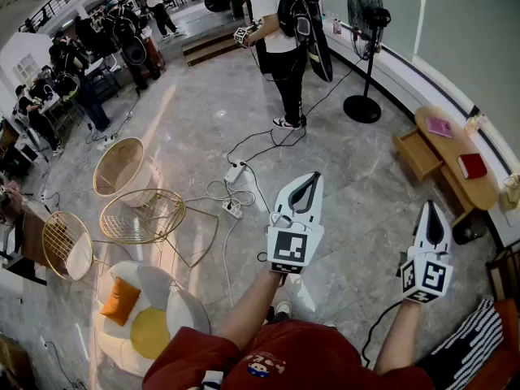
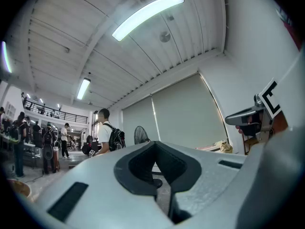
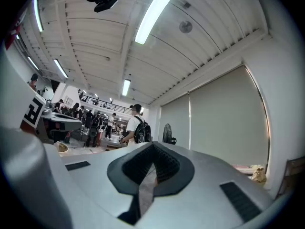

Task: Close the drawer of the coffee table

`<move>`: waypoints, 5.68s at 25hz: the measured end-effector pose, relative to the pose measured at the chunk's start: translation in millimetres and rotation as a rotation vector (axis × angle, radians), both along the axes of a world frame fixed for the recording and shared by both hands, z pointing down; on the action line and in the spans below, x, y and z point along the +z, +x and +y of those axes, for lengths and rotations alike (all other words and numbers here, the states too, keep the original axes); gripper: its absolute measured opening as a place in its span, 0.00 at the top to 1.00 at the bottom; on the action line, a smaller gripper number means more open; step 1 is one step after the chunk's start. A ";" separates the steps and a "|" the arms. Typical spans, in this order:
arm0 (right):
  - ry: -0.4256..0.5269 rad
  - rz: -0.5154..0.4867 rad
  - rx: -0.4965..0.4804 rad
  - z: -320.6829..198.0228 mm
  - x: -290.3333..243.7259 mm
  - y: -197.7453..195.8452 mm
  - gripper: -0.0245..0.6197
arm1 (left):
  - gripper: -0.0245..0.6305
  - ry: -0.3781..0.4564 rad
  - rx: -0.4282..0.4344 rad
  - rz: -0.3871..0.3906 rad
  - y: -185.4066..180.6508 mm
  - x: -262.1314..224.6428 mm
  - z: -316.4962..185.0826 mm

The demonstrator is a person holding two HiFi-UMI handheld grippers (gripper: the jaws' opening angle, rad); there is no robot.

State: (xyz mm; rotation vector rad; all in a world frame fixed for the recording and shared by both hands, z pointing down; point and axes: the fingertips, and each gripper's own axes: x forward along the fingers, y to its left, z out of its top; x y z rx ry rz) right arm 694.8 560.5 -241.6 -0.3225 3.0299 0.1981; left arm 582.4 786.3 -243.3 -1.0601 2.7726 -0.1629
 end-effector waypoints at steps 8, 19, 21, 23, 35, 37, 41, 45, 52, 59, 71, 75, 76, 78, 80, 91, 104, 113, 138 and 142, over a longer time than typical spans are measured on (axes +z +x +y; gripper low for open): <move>-0.005 0.012 -0.012 8.2 7.2 -9.3 0.97 | 0.95 0.004 0.010 -0.004 -5.7 2.3 4.3; -0.031 0.012 -0.053 29.8 12.8 -28.6 0.97 | 0.95 0.003 -0.014 -0.011 -16.1 4.5 20.3; -0.033 0.011 -0.067 41.6 14.2 -36.6 0.97 | 0.95 0.008 -0.026 -0.007 -20.4 6.3 33.0; -0.032 0.009 -0.076 52.7 14.4 -43.9 0.97 | 0.95 0.015 -0.035 -0.008 -25.0 6.8 45.3; -0.026 0.021 -0.063 115.5 22.4 -84.2 0.64 | 0.95 0.017 -0.027 0.013 -65.1 14.4 105.0; -0.022 0.023 -0.051 121.5 24.7 -85.9 0.62 | 0.95 0.017 -0.020 0.016 -68.9 17.6 109.7; -0.006 0.033 -0.032 125.8 28.0 -85.2 0.62 | 0.95 0.028 -0.006 0.027 -75.3 23.8 110.8; -0.013 0.045 -0.008 111.6 37.2 -90.1 0.62 | 0.95 0.024 0.010 0.036 -84.9 34.2 96.7; -0.053 0.040 0.019 56.7 55.9 -116.8 0.62 | 0.95 -0.011 0.036 0.014 -111.8 46.0 42.6; -0.088 0.029 0.031 -31.9 58.5 -160.9 0.62 | 0.95 -0.023 0.057 0.026 -155.3 43.8 -49.3; -0.147 0.034 0.074 -181.4 70.1 -210.8 0.62 | 0.95 -0.054 0.100 -0.009 -212.1 39.1 -206.3; -0.163 0.036 0.111 -233.9 78.1 -210.7 0.62 | 0.95 -0.062 0.124 0.004 -219.7 44.3 -261.4; -0.167 0.035 0.119 -244.9 79.3 -210.1 0.62 | 0.95 -0.063 0.130 0.009 -220.5 44.9 -273.0; -0.170 0.032 0.134 -264.3 80.7 -209.4 0.62 | 0.95 -0.060 0.140 0.008 -223.2 44.7 -292.9; -0.174 0.031 0.150 -280.6 81.6 -208.9 0.62 | 0.95 -0.058 0.147 0.006 -227.1 44.0 -309.1; -0.155 0.051 0.232 -317.2 93.2 -237.9 0.62 | 0.95 -0.035 0.201 0.020 -279.4 59.6 -354.9; -0.103 0.099 0.318 -340.3 86.4 -376.7 0.62 | 0.95 -0.016 0.272 0.063 -442.1 65.8 -392.1; -0.096 0.108 0.330 -336.9 89.9 -485.8 0.62 | 0.95 -0.006 0.272 0.077 -553.2 74.5 -383.6; -0.106 0.084 0.560 -475.2 110.1 -578.5 0.61 | 0.95 -0.020 0.454 0.171 -675.5 113.7 -559.2; -0.107 0.050 0.647 -524.4 110.0 -567.1 0.61 | 0.95 -0.038 0.505 0.150 -681.2 112.5 -621.9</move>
